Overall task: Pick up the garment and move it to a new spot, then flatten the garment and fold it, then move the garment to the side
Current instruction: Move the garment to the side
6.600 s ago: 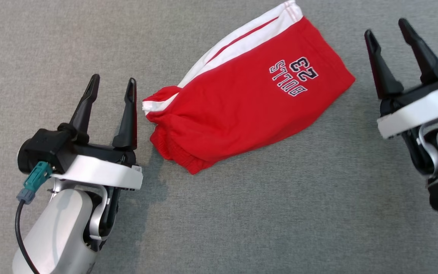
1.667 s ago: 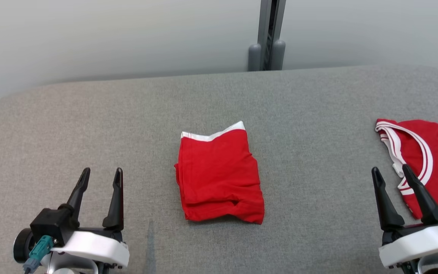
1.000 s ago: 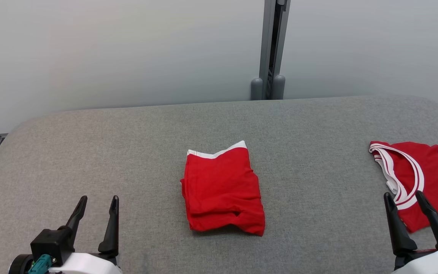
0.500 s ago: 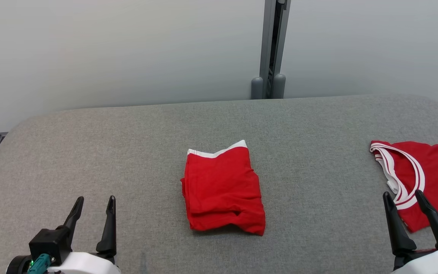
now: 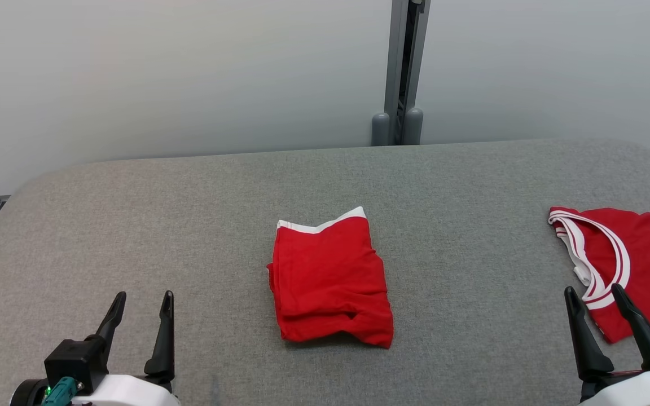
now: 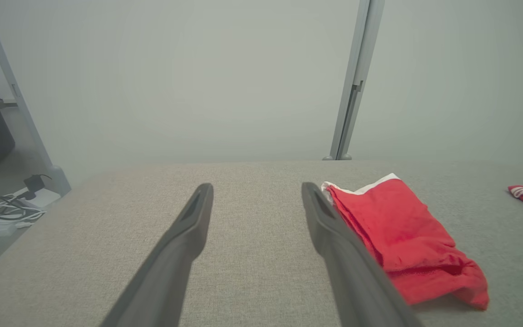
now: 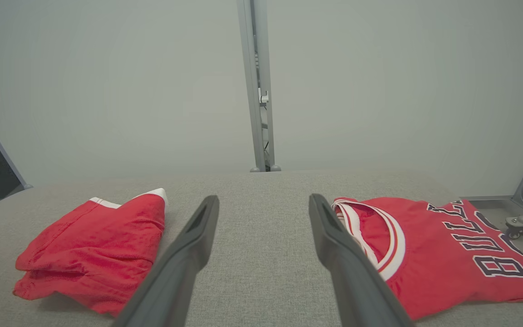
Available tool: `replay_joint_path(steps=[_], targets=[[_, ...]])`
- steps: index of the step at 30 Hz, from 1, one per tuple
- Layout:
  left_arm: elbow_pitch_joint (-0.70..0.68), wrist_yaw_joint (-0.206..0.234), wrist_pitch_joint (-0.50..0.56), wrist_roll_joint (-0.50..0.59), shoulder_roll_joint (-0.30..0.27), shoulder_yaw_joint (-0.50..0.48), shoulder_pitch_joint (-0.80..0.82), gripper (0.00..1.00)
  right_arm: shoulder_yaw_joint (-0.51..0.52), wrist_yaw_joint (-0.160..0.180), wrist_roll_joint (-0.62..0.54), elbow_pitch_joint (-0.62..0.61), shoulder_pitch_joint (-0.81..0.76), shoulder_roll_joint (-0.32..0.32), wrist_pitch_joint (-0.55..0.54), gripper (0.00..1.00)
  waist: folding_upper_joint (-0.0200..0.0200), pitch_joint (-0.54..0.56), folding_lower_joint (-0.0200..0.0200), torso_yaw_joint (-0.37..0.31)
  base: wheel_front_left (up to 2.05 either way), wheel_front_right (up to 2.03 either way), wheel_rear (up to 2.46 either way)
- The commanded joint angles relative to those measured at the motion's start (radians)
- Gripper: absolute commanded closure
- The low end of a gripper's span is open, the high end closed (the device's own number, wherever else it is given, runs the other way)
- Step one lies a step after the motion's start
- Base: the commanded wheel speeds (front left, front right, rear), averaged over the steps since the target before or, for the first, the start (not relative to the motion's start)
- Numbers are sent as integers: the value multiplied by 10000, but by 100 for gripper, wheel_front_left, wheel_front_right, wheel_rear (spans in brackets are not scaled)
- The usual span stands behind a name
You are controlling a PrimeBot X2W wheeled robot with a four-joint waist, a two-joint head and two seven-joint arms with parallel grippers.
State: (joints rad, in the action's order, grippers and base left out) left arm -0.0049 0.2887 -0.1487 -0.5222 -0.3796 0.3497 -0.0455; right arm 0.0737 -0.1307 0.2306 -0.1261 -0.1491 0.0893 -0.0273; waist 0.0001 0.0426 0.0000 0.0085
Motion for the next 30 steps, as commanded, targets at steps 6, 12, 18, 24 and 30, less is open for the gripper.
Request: replay_joint_path(steps=[6,12,18,24,30], targets=[[-96,90,9,22,-90,6,8,0,-27,0,6,82,62,21,53,0,-1,-28,0,-2,0,0,0],[-233,8,76,95,-118,103,329,0,-73,0,74,153,283,162,-52,0,-1,-290,0,287,0,0,0],[-443,-89,65,218,-66,224,852,0,-725,0,236,685,1089,468,-101,0,-1,-1240,0,809,0,0,0],[-353,-258,-153,281,182,367,1583,0,-2013,0,659,1864,2456,734,-84,0,-1,-2371,0,1283,0,0,0],[-2,-526,-378,292,539,618,2239,0,-3234,0,1270,3547,3811,859,268,0,-1,-3075,0,1632,0,0,0]])
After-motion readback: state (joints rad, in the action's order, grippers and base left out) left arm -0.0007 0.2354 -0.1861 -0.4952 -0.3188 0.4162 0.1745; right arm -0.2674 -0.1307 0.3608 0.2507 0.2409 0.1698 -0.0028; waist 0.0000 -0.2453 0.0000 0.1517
